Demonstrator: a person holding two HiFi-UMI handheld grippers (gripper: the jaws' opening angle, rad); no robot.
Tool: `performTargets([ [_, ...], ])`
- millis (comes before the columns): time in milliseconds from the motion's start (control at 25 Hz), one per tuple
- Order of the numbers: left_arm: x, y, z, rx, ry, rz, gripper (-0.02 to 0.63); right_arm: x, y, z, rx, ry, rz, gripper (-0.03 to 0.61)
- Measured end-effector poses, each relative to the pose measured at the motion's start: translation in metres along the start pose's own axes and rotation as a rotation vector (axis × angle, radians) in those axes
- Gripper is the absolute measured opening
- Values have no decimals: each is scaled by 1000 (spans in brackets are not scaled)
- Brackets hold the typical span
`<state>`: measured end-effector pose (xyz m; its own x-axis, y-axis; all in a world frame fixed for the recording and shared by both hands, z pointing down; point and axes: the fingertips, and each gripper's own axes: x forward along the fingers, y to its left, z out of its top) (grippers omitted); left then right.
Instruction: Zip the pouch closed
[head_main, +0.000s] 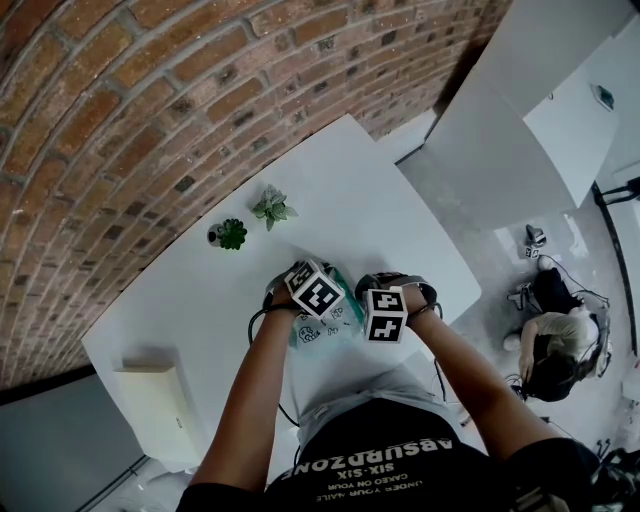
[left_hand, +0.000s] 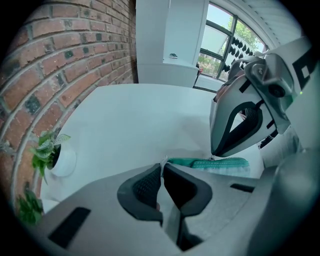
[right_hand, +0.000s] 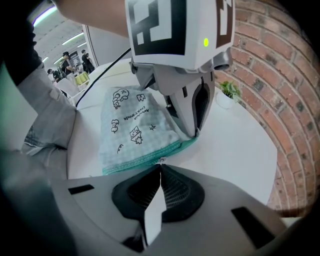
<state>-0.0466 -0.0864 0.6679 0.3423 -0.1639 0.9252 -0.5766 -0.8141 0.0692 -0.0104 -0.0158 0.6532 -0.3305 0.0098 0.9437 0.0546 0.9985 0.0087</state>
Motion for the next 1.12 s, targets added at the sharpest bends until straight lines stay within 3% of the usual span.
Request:
performTargets([
  [1120,0,0,0,-10,-1,9,25,-2,12,-5,-3,7,11,2],
])
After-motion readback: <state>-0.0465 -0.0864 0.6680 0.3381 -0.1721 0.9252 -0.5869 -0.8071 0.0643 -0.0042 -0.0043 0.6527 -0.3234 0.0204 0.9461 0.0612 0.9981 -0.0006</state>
